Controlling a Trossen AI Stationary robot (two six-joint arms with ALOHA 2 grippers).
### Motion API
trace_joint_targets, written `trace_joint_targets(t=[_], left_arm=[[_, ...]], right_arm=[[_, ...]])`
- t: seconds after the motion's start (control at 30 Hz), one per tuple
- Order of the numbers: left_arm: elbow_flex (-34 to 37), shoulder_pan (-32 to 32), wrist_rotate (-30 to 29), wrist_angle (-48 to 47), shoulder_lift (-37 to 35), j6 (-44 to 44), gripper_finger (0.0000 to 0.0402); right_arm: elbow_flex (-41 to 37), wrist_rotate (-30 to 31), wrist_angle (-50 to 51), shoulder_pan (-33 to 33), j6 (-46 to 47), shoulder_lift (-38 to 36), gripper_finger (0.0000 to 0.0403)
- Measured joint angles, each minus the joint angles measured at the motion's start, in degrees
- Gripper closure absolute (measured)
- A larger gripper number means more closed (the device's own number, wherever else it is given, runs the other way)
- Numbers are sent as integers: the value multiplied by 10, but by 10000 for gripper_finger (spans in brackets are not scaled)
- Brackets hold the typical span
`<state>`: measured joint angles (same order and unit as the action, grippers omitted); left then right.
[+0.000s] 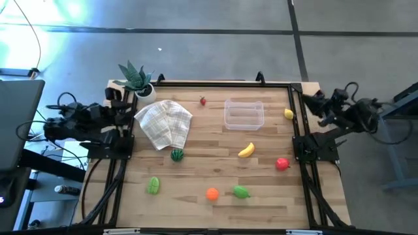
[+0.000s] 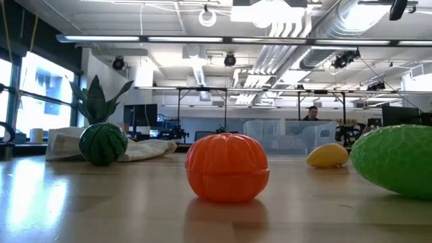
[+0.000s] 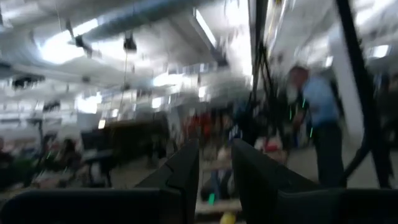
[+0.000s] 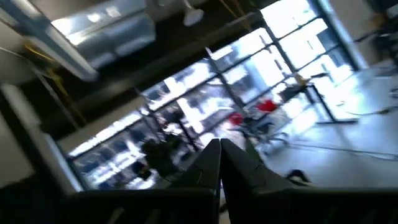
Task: Pick and placing Produce into tupperware
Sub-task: Prepare the transparent container
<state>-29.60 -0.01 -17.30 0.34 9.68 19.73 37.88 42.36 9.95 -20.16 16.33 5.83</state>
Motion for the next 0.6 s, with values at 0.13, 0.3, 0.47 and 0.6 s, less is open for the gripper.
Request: trace_joint_targets(t=[0.13, 0.3, 0.47, 0.6], left_arm=[[-49, 0, -3, -53, 79, 1, 316], [-97, 3, -2, -96, 147, 1, 316], [-128, 55, 81, -102, 204, -22, 316], [-138, 118, 200, -102, 292, -47, 316]], right_arm=[[66, 21, 48, 0, -25, 58, 403], [149, 21, 103, 0, -48, 151, 403], [233, 14, 179, 5, -43, 255, 403], [260, -79, 201, 43, -4, 334, 403]])
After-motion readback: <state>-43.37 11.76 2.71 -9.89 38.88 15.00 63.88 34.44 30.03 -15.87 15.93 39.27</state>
